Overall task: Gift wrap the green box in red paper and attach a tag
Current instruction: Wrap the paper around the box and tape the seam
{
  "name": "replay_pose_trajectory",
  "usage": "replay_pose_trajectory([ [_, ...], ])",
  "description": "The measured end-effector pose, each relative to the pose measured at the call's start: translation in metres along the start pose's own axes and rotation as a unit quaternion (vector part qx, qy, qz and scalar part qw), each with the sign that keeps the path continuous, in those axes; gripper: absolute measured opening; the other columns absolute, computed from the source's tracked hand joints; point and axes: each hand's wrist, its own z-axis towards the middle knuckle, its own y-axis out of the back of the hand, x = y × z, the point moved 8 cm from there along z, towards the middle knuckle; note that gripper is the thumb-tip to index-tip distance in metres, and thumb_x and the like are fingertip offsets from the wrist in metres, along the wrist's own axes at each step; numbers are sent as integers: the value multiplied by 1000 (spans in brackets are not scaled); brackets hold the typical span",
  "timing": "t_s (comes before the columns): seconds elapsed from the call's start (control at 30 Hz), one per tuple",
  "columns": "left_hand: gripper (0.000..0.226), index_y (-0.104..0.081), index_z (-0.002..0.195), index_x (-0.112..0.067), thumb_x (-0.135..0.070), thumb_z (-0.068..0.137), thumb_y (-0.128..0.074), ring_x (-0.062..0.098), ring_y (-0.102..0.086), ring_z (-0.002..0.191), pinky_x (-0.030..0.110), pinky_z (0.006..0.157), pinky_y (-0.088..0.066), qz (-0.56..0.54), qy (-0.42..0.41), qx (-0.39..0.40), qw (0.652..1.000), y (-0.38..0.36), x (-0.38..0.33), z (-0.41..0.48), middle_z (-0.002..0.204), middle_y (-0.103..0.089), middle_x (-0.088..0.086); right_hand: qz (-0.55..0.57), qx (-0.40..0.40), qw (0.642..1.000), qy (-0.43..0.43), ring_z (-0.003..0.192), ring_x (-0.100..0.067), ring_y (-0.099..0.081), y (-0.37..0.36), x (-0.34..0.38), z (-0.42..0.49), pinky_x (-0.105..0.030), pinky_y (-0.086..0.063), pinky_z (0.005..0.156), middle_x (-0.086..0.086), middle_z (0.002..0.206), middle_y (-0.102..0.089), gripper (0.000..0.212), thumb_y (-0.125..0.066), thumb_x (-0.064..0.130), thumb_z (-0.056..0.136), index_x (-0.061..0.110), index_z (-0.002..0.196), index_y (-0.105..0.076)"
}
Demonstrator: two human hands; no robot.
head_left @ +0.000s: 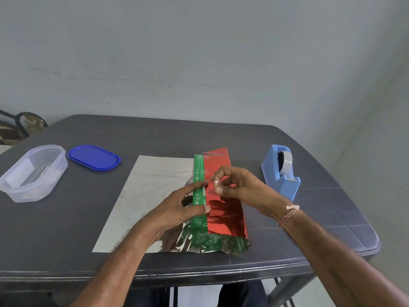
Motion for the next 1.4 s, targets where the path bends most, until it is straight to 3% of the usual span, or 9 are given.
replay_pose_trajectory([
  [0.17, 59, -60, 123, -58, -21, 84, -83, -3, -68, 107, 19, 86, -57, -4, -3, 1, 1000, 0, 0, 0, 111, -75, -19, -40, 33, 998, -21, 89, -11, -58, -6, -6, 4, -26, -49, 83, -4, 94, -62, 13, -76, 13, 92, 23, 94, -69],
  [0.33, 60, -59, 121, -62, -24, 82, -85, -6, -66, 108, 21, 93, -53, 9, -3, -4, 1000, 2, 2, 1, 113, -74, -22, -57, 25, 998, -33, 87, -7, -59, -7, -7, 6, -17, -50, 76, -1, 96, -64, 14, -75, 7, 91, 19, 94, -68],
  [0.6, 59, -58, 123, -56, -19, 84, -83, -7, -67, 106, 16, 85, -55, 4, -9, -3, 1000, 2, 2, 1, 111, -74, -20, -93, 1, 995, -41, 86, -3, -57, -11, -1, 6, -12, -51, 75, 3, 107, -61, 14, -76, 6, 89, 18, 91, -69],
  [0.77, 59, -58, 124, -57, -20, 85, -83, -13, -65, 104, 14, 84, -53, 7, -11, 0, 1000, 1, 2, 1, 109, -72, -31, -130, -19, 991, -24, 87, -6, -55, -12, 1, 6, -20, -50, 80, -1, 107, -65, 19, -79, 10, 87, 26, 87, -69],
  [0.9, 60, -57, 124, -58, -21, 85, -82, -12, -65, 104, 15, 85, -53, 8, -10, -2, 1000, 2, 4, 2, 109, -71, -32, -169, -45, 984, -24, 94, -18, -61, -10, -3, 9, -39, -56, 90, 5, 105, -64, 18, -81, 19, 84, 32, 87, -69],
  [0.97, 60, -57, 125, -58, -22, 84, -83, -11, -65, 106, 15, 85, -53, 12, -9, -4, 1000, 2, 4, 3, 110, -72, -30, -196, -55, 979, -22, 93, -16, -61, -11, -4, 10, -45, -56, 92, 10, 104, -64, 19, -82, 25, 83, 36, 86, -68],
  [1.07, 61, -55, 126, -58, -22, 85, -83, -15, -64, 103, 12, 80, -53, 13, -9, -5, 1000, 3, 4, 2, 109, -72, -29, -234, -67, 970, -16, 90, -7, -59, -12, -4, 12, -45, -55, 91, 16, 105, -62, 19, -83, 32, 81, 38, 89, -67],
  [1.27, 60, -57, 123, -59, -22, 84, -83, -16, -64, 101, 18, 86, -55, 8, -9, -6, 1000, 4, 6, 4, 112, -72, -24, -262, -68, 963, -8, 88, -5, -58, -12, -1, 13, -42, -56, 88, 20, 102, -58, 21, -84, 35, 81, 38, 95, -69],
  [1.4, 63, -57, 128, -60, -28, 82, -85, -9, -61, 115, 34, 105, -52, 14, -10, -8, 1000, 5, 6, 4, 125, -70, -19, -264, -65, 962, 0, 87, -6, -57, -12, 1, 14, -39, -56, 87, 15, 104, -57, 26, -85, 33, 81, 38, 102, -72],
])
